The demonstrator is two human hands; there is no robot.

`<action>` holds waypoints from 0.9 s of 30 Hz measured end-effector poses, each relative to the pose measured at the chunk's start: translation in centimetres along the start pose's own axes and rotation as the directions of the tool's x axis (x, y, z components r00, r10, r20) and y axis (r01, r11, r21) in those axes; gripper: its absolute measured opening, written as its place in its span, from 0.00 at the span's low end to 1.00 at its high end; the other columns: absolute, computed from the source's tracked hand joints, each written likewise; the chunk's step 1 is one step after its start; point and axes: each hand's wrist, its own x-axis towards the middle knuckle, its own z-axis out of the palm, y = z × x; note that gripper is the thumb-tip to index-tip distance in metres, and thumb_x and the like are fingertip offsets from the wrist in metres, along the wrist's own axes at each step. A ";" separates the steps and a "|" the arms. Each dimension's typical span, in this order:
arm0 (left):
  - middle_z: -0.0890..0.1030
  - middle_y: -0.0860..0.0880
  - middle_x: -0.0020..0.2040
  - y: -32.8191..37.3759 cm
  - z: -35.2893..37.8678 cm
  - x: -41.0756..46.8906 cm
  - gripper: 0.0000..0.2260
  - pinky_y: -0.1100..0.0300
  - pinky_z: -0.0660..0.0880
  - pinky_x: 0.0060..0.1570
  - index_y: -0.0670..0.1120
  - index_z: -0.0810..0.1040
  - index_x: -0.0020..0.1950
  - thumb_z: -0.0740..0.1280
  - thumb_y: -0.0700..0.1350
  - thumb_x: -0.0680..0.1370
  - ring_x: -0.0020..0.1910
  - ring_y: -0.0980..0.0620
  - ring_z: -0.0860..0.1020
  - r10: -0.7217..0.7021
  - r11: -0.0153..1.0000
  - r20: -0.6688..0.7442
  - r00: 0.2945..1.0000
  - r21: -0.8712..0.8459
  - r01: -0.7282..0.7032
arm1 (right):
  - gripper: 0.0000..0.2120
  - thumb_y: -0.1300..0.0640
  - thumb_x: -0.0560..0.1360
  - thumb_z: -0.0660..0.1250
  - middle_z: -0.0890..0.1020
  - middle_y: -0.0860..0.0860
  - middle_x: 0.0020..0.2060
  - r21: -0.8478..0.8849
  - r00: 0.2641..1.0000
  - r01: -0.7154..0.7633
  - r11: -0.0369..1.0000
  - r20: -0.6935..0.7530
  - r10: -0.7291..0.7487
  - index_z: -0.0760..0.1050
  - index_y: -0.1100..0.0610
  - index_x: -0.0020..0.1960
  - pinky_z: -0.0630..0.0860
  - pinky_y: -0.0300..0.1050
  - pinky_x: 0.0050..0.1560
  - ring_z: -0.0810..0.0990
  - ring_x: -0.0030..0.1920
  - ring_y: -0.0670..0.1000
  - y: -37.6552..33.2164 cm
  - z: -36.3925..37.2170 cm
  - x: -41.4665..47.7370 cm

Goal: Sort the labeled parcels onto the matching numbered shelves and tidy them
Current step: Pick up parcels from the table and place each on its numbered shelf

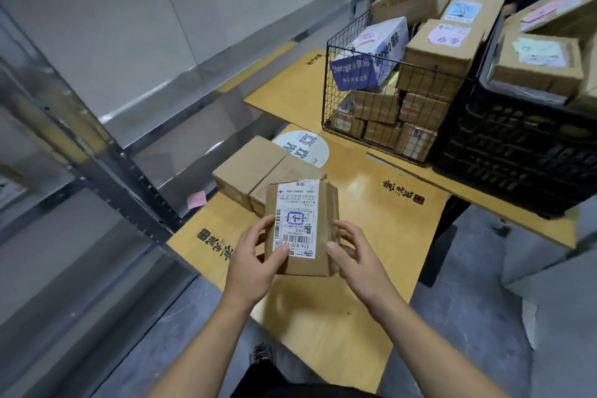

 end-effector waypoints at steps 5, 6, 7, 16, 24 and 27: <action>0.73 0.67 0.60 -1.1 -4.3 -2.1 0.24 0.62 0.76 0.51 0.67 0.69 0.65 0.71 0.53 0.71 0.60 0.63 0.73 0.055 0.992 -0.149 0.987 0.119 -0.037 | 0.34 0.38 0.62 0.77 0.76 0.43 0.65 0.014 0.989 0.031 0.999 0.147 -0.033 0.67 0.35 0.64 0.76 0.57 0.66 0.78 0.65 0.46 0.3 5.1 1.2; 0.73 0.66 0.61 -1.4 -5.3 -2.5 0.24 0.61 0.76 0.52 0.64 0.70 0.66 0.71 0.53 0.72 0.61 0.63 0.73 0.063 0.990 -0.181 0.981 0.132 -0.039 | 0.34 0.38 0.62 0.77 0.76 0.42 0.64 0.001 0.986 0.046 0.999 0.163 -0.046 0.66 0.34 0.63 0.76 0.55 0.66 0.78 0.64 0.44 0.0 6.3 1.3; 0.73 0.65 0.61 -1.7 -6.3 -2.9 0.24 0.60 0.76 0.53 0.61 0.71 0.67 0.71 0.52 0.72 0.61 0.62 0.73 0.066 0.989 -0.214 0.974 0.140 -0.036 | 0.34 0.39 0.61 0.77 0.77 0.41 0.63 -0.018 0.981 0.069 0.997 0.185 -0.065 0.66 0.31 0.63 0.76 0.53 0.66 0.78 0.63 0.42 -0.4 7.6 1.4; 0.75 0.58 0.61 -3.9 -18.2 -8.3 0.24 0.74 0.68 0.57 0.53 0.73 0.67 0.71 0.48 0.71 0.60 0.62 0.74 0.012 0.991 -0.470 0.882 0.123 0.052 | 0.36 0.45 0.68 0.78 0.80 0.44 0.65 0.021 0.886 0.160 0.987 0.438 -0.153 0.68 0.37 0.73 0.77 0.59 0.64 0.79 0.65 0.48 -2.8 21.1 0.2; 0.74 0.59 0.61 -5.2 -34.3 -17.3 0.22 0.63 0.71 0.60 0.57 0.71 0.68 0.70 0.52 0.75 0.60 0.62 0.74 0.016 0.964 -0.659 0.752 0.211 0.164 | 0.32 0.53 0.73 0.76 0.81 0.48 0.65 0.157 0.771 0.182 0.971 0.590 -0.240 0.68 0.40 0.73 0.78 0.54 0.64 0.79 0.65 0.48 -6.3 36.9 -4.9; 0.74 0.54 0.62 -5.1 -40.7 -21.1 0.22 0.58 0.71 0.61 0.51 0.71 0.70 0.70 0.47 0.77 0.60 0.58 0.74 0.040 0.909 -0.708 0.706 0.319 0.269 | 0.32 0.54 0.75 0.76 0.80 0.47 0.66 0.190 0.721 0.203 0.961 0.635 -0.278 0.68 0.41 0.74 0.79 0.54 0.63 0.79 0.65 0.49 -7.9 42.3 -6.4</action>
